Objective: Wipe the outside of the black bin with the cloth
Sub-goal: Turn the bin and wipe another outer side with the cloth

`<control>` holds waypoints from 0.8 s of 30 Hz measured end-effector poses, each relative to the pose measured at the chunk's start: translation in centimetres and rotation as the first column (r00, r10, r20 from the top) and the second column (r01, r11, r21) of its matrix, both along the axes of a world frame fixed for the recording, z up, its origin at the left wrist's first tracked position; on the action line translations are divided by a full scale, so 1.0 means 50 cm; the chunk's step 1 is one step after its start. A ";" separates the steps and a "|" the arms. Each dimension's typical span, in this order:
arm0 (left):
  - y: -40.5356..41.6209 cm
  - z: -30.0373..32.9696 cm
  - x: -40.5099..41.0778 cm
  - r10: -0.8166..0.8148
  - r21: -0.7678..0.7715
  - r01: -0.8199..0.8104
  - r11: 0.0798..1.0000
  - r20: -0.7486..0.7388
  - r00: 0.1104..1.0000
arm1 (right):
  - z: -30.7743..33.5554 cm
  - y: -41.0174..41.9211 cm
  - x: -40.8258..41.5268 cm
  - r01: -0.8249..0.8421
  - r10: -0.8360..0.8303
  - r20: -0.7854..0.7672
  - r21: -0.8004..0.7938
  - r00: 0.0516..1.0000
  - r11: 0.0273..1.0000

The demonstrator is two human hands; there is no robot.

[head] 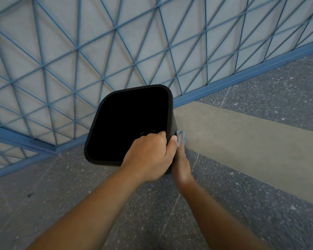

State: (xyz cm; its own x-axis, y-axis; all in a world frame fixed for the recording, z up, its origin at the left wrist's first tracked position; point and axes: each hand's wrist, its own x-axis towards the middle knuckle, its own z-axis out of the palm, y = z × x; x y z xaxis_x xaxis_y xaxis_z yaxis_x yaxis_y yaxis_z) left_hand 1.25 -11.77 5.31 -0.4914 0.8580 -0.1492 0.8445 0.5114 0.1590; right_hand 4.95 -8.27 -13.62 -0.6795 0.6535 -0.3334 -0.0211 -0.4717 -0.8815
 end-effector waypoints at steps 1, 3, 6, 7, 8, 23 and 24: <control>0.000 0.000 -0.001 0.004 0.000 -0.004 1.000 0.009 1.000 | 0.021 0.018 -0.007 -0.004 0.004 0.004 0.008 1.000 1.000; 0.002 0.003 0.001 0.006 -0.008 -0.006 1.000 0.011 1.000 | 0.035 0.064 -0.032 0.002 -0.002 -0.024 0.004 1.000 1.000; 0.003 0.006 0.003 0.008 -0.020 -0.008 1.000 0.009 1.000 | 0.013 0.122 -0.057 -0.025 0.021 -0.035 -0.114 0.999 0.993; 0.004 0.007 0.003 0.008 -0.019 -0.008 1.000 0.006 1.000 | -0.003 0.119 -0.052 -0.048 0.045 -0.025 -0.153 0.999 0.987; 0.004 0.007 0.003 0.009 -0.019 -0.009 1.000 0.003 1.000 | -0.024 0.104 -0.042 -0.064 0.063 -0.010 -0.180 0.998 0.982; 0.005 0.004 0.001 0.033 0.002 -0.033 0.999 0.016 0.999 | -0.080 0.062 -0.036 -0.033 0.038 0.027 -0.149 0.999 0.988; 0.004 0.004 0.002 0.035 0.000 -0.035 0.999 0.013 0.999 | -0.095 0.038 -0.030 -0.037 0.042 0.031 -0.146 0.999 0.989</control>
